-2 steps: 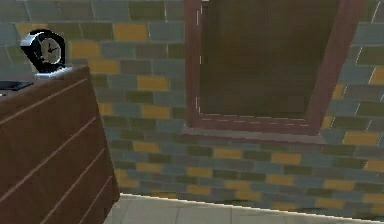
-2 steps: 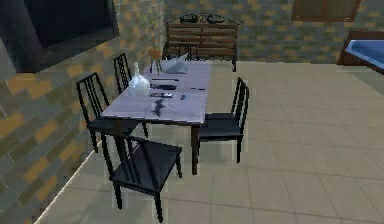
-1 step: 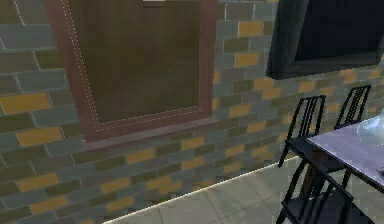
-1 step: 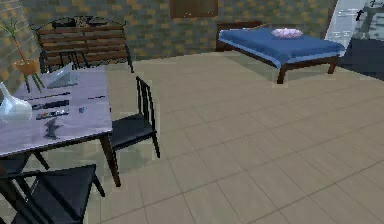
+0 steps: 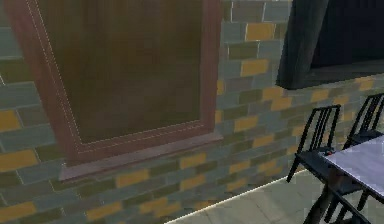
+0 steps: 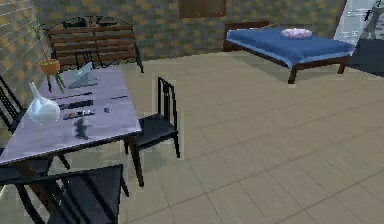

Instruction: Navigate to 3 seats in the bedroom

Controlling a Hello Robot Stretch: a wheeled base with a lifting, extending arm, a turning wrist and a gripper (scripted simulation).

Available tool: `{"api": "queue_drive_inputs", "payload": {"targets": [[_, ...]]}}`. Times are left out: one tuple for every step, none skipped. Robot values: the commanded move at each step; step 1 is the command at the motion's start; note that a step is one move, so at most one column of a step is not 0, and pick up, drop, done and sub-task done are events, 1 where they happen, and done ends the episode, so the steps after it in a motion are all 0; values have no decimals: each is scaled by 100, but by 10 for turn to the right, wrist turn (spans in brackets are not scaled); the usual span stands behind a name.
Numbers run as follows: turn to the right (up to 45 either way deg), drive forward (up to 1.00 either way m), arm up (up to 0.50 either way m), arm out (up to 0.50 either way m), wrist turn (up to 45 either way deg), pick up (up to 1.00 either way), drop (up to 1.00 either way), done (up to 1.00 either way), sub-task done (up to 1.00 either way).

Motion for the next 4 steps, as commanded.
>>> {"api": "queue_drive_inputs", "payload": {"targets": [[300,0,0,0,0,0,0,0,0],[0,15,0,0,0,0,0,0,0],[120,0,0,0,0,0,0,0,0],[0,0,0,0,0,0,0,100,0]]}}
